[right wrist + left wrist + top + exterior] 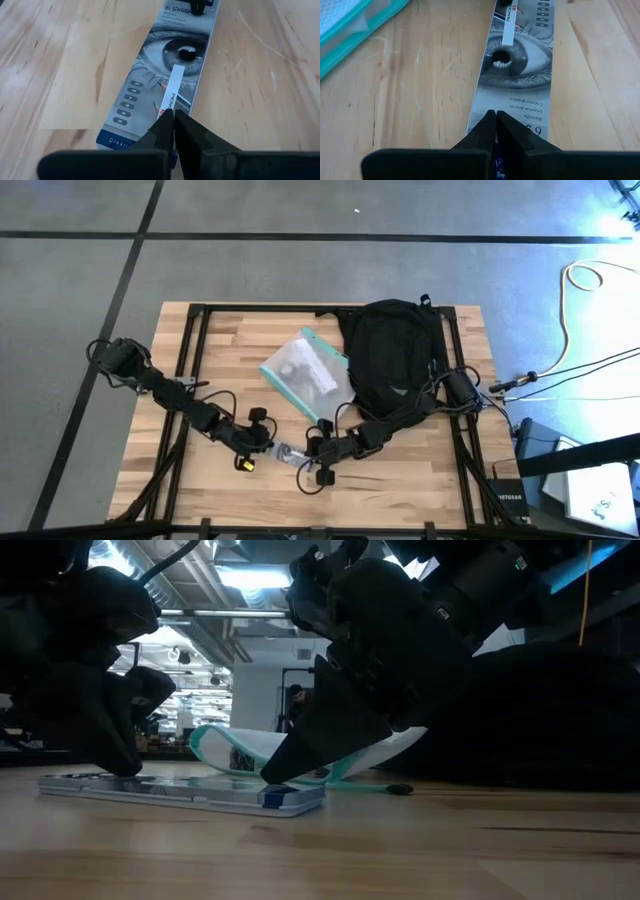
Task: Unpack backpack
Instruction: Remove the gray pencil box from the transparent zipper bag
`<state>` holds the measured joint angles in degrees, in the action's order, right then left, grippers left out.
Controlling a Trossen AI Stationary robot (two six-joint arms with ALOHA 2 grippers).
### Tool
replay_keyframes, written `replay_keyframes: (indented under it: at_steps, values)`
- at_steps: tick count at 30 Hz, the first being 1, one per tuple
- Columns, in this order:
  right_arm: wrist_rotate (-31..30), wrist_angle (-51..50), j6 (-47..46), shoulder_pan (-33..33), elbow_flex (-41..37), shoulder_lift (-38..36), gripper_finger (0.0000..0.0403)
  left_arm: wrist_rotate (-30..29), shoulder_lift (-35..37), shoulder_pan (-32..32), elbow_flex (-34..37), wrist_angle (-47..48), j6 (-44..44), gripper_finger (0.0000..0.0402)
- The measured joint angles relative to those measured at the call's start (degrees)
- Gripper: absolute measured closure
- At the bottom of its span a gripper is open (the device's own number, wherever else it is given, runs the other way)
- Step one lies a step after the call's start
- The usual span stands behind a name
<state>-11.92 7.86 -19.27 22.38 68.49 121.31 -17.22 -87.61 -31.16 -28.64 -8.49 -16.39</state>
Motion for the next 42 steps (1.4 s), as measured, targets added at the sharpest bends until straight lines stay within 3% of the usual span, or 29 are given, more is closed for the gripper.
replay_keyframes:
  at_steps: [11, 15, 22, 30, 37, 42]
  values:
    - [2.6, 2.1, 0.2, -0.1, -0.1, 0.2, 0.0402, 2.5, 0.2, -0.2, 0.0, 0.1, -2.8, 0.0401]
    - [4.0, 2.4, 0.2, -0.1, -0.1, 0.2, 0.0402, -0.7, 0.1, -0.1, 0.1, 0.1, -2.8, 0.0401]
    - [6.7, 3.1, 0.2, -0.1, -0.1, 0.2, 0.0402, -11.2, 0.0, 1.9, 0.2, -1.6, -2.9, 0.0401]
    - [9.3, 5.6, 3.0, 0.0, -0.2, 0.4, 0.0402, -12.0, 0.0, 6.0, 0.3, -9.7, -2.8, 0.0401]
    - [8.4, 5.6, 3.1, 0.0, -0.2, 0.4, 0.0402, -5.0, 0.0, 3.7, 0.1, -15.8, -0.7, 0.0401]
    - [7.9, 5.6, 3.0, -0.7, -0.2, 0.4, 0.0402, 3.5, 0.0, -0.5, 0.1, -10.3, 6.7, 0.0401]
